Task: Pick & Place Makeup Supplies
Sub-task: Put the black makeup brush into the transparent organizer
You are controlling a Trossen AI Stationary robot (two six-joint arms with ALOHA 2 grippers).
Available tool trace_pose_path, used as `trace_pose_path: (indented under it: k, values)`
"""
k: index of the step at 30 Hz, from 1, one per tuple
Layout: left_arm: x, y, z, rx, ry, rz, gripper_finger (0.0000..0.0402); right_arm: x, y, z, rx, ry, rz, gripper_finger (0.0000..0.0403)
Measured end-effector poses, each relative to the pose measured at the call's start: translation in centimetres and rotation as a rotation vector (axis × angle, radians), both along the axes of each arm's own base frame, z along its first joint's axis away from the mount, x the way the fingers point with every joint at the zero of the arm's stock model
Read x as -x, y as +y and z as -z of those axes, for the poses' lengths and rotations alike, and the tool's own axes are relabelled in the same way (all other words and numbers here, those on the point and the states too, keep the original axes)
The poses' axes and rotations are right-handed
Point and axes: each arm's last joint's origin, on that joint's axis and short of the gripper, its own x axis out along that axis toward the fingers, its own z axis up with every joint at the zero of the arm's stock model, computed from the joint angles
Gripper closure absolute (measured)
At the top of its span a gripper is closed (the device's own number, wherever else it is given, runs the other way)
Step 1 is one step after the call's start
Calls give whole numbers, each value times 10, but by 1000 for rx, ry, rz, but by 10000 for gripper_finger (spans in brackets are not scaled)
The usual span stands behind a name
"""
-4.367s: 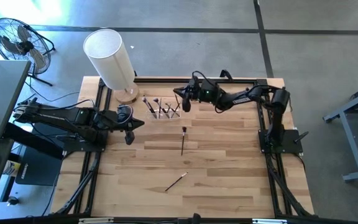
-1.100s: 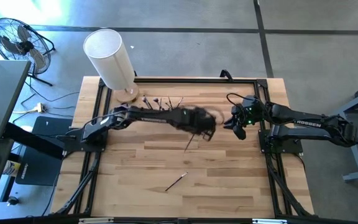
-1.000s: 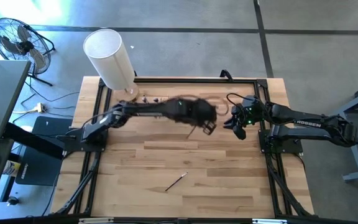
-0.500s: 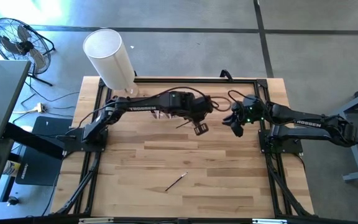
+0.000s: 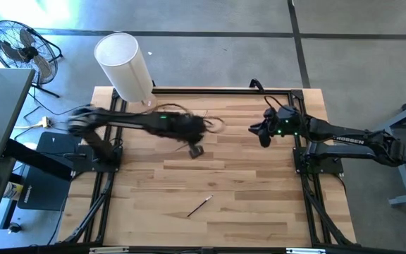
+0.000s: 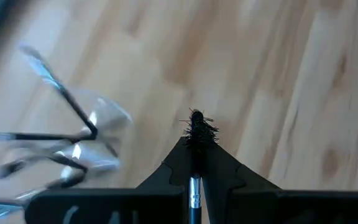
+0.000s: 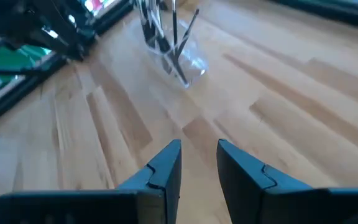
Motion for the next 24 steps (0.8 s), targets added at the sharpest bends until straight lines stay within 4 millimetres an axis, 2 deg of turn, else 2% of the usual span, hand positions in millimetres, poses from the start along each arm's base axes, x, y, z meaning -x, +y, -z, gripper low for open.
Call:
trace_pose_path:
  k: [2,5,11,17,21,24]
  values:
    - [24,2,-1,-20,-147,-52,392,-1,-1,-2,5,-26,29,306]
    - [66,4,9,-79,-256,-140,392,-3,-3,-7,35,-74,62,306]
    - [127,11,24,-219,-594,-248,392,-6,-6,-15,73,-152,133,307]
    - [163,24,43,-400,-907,-273,392,-8,-8,-18,81,-197,174,307]
    - [179,34,60,-445,-977,-274,392,-8,-8,-20,86,-210,175,307]
    - [181,43,65,-451,-976,-272,392,-9,-8,-20,86,-211,174,307]
